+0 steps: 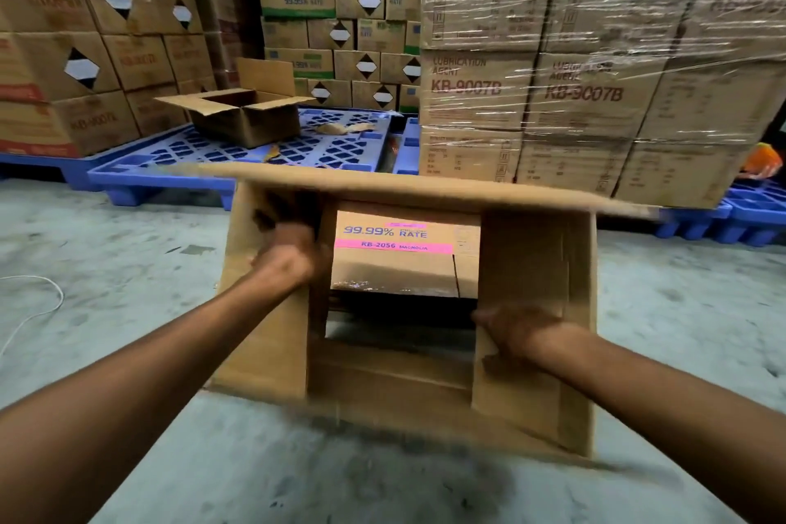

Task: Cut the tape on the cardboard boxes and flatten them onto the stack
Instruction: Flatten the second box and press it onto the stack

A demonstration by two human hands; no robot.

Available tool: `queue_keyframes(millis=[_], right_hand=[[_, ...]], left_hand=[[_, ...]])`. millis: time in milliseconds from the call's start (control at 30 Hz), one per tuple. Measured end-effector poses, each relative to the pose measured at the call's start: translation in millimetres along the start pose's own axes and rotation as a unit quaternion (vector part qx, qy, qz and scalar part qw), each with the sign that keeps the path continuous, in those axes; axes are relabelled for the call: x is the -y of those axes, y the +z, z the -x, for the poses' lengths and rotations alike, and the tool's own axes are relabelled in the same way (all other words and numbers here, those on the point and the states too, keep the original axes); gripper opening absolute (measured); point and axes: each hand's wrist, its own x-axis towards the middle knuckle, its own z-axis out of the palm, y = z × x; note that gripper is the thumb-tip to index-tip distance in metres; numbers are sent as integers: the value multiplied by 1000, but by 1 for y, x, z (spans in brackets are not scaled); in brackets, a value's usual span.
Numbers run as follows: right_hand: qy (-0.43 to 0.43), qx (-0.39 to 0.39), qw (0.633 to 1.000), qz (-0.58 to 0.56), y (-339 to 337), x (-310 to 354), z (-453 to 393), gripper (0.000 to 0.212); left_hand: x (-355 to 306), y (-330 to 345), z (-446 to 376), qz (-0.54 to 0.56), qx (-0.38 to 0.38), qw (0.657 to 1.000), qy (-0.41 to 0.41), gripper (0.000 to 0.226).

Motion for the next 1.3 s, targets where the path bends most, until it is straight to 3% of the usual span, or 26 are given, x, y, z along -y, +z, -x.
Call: queue_keyframes(millis=[100,167,267,433,533,600,700,767,833,867,933,967,1033,1100,1200,1300], right_hand=[[71,-22,993,89,2,-24,-12,80],[100,-56,986,124,-5,-30,-14,80],[68,-97,983,139,-10,-18,-20,76],[36,-121,969,212,1,13,-34,51],[71,-163,970,163,-12,27,-26,65],[78,-208,967,128,-24,25,-10,60],[102,-242,965,-8,-41,5,18,65],[126,-289,935,-162,-47,-11,32,93],[152,-336,874,-318,-51,-27,45,112],[168,-342,842,-383,-53,-34,50,106],[193,-335,814,-434,-62,-49,58,62],[207,-324,815,-433,-68,-54,65,41],[209,-311,825,-424,-90,-62,83,26],[185,-319,835,-407,-111,-73,105,24],[173,-373,840,-355,-146,-86,138,23],[166,-424,838,-301,-168,-89,158,34]], left_hand=[[7,-32,-8,135,-100,984,60,71],[6,-48,-8,168,-98,979,68,69],[-5,-38,2,193,-140,970,43,69],[-13,-26,1,232,-202,952,-4,70],[-9,-25,-4,213,-217,953,-3,71],[-8,-28,-10,224,-221,949,-14,67],[-13,-33,-19,206,-201,956,-51,45],[-13,-36,-22,153,-163,971,-85,34],[-13,-39,-20,124,-140,978,-90,28],[-12,-43,-18,127,-144,977,-90,26],[-12,-58,-22,170,-159,968,-96,26],[-14,-68,-26,214,-158,959,-101,28],[-16,-97,-42,339,-136,923,-122,37],[-16,-119,-66,447,-107,880,-121,49],[-18,-144,-96,582,-92,800,-117,49],[-39,-162,-70,648,-150,736,-124,52]])
